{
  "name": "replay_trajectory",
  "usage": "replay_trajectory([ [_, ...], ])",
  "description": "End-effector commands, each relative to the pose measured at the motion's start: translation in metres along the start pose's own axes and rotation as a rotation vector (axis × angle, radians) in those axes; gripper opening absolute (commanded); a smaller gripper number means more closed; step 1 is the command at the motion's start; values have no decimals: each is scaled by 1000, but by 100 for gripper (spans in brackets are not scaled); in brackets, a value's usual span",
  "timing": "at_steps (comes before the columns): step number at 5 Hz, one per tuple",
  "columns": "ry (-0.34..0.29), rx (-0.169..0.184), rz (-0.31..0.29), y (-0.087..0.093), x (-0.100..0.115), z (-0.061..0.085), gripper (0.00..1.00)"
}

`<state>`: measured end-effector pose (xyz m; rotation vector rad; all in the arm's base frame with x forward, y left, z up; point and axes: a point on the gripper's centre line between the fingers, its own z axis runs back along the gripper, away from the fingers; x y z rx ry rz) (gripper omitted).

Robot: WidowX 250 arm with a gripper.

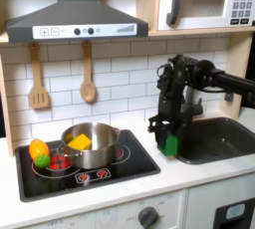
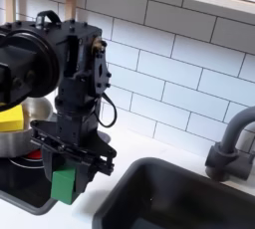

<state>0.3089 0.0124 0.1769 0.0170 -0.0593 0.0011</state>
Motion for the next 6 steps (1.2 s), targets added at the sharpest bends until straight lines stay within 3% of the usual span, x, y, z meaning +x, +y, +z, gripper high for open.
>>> replay_trajectory([
  [1, 6, -5, -12, 5, 25, -19, 0],
  [3, -9, -33, -74, 1, 53, -25, 0],
  [5, -17, -45, -85, -1, 76, -30, 0],
  [6, -7, -50, -94, 2, 76, -31, 0],
])
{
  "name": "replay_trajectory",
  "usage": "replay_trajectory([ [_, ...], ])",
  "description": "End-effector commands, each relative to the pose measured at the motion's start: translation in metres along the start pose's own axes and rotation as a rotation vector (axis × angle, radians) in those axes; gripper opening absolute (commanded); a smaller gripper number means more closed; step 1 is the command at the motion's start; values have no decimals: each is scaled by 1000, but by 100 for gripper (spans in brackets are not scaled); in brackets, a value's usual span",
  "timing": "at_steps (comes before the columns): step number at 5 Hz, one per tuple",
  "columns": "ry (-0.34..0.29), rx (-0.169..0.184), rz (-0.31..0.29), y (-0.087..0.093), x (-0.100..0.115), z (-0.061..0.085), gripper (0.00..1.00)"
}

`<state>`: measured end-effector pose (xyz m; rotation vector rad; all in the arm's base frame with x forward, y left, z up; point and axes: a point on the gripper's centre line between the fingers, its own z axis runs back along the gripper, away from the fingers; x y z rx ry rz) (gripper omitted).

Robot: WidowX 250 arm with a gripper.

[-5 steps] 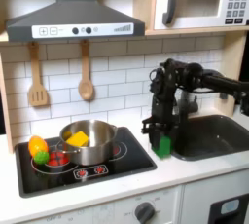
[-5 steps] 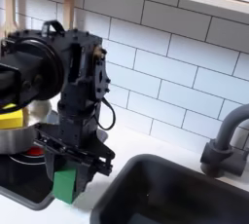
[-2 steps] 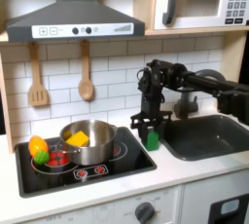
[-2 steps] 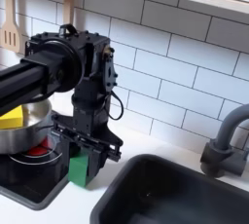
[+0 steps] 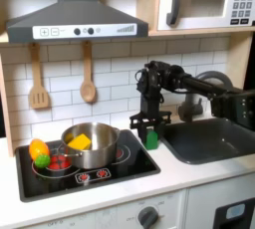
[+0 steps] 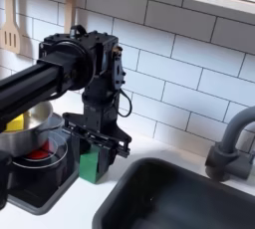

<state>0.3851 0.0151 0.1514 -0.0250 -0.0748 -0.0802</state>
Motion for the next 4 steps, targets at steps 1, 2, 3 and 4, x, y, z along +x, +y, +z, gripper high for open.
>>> replay_trajectory([
  [1, 8, -1, -19, -1, -1, 1, 100],
  [2, -10, -9, -33, -1, -1, 11, 100],
  [3, -3, -1, -26, 4, -3, 17, 100],
  [4, 0, 4, -33, 9, -7, 30, 100],
])
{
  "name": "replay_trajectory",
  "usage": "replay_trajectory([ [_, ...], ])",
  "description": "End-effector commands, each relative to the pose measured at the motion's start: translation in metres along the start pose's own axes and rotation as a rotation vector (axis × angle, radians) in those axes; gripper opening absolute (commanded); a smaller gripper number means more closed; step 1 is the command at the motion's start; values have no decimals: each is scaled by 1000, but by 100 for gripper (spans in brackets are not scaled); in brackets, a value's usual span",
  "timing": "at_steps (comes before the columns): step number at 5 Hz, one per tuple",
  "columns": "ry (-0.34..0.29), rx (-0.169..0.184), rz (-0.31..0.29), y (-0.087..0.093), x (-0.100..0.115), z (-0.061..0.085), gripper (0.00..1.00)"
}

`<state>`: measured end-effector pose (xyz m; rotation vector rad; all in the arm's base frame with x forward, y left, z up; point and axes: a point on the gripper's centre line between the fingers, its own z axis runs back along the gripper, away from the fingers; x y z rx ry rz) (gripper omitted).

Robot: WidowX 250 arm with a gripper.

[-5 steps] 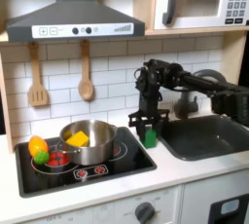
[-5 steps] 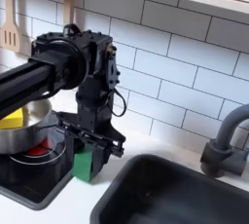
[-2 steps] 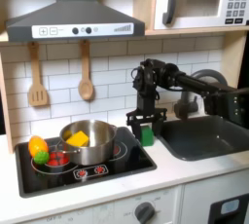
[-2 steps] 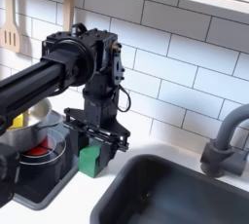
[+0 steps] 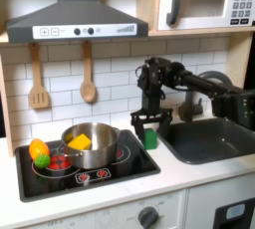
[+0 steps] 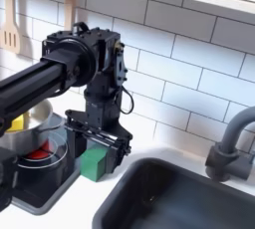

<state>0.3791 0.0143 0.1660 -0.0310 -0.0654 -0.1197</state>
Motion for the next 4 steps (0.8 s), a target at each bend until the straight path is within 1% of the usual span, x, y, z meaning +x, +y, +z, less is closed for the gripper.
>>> replay_trajectory([
  [1, -37, 24, 10, 24, -4, 32, 100],
  [2, -53, 39, 55, 48, -5, 40, 100],
  [3, -71, 61, 62, 66, -6, 49, 100],
  [4, -95, 78, 110, 87, -10, 60, 100],
])
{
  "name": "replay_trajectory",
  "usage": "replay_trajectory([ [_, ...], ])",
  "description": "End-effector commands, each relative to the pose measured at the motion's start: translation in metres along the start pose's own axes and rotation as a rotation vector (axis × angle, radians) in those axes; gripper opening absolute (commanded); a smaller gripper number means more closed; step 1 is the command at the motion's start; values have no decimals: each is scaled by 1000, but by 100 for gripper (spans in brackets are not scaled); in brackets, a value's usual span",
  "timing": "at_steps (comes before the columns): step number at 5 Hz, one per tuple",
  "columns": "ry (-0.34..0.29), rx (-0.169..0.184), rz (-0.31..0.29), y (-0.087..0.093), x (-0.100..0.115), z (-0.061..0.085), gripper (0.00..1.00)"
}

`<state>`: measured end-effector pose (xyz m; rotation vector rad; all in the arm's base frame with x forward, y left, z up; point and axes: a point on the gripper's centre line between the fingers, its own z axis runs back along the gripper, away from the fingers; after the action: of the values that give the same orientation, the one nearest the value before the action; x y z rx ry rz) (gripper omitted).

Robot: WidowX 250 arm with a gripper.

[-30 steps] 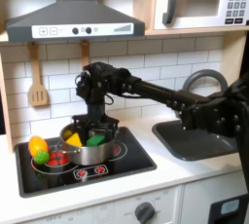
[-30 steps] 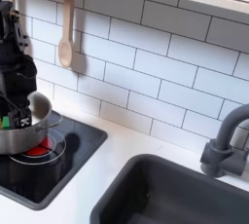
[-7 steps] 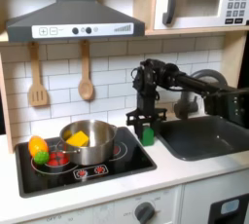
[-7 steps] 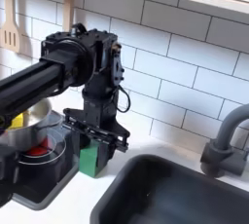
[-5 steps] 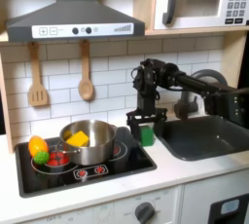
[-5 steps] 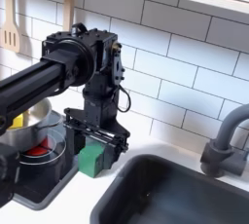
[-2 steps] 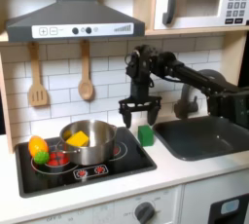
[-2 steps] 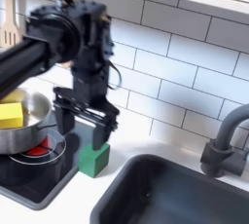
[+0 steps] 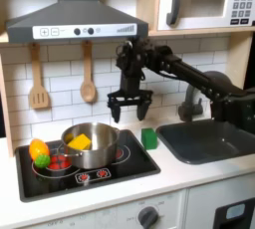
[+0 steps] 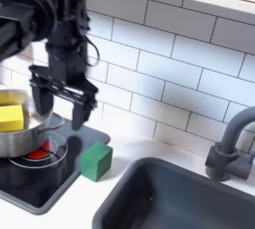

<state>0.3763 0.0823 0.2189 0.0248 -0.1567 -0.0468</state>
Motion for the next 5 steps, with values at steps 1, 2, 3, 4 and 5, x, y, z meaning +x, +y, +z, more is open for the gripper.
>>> replay_trajectory([
  [1, -14, 39, 61, 44, -3, 9, 100],
  [2, 2, 47, 62, 60, -3, 1, 100],
  [3, 15, 44, 67, 73, -3, -11, 100],
  [4, 51, 26, 61, 75, -6, -27, 100],
  [5, 61, 29, 46, 79, -6, -34, 100],
])
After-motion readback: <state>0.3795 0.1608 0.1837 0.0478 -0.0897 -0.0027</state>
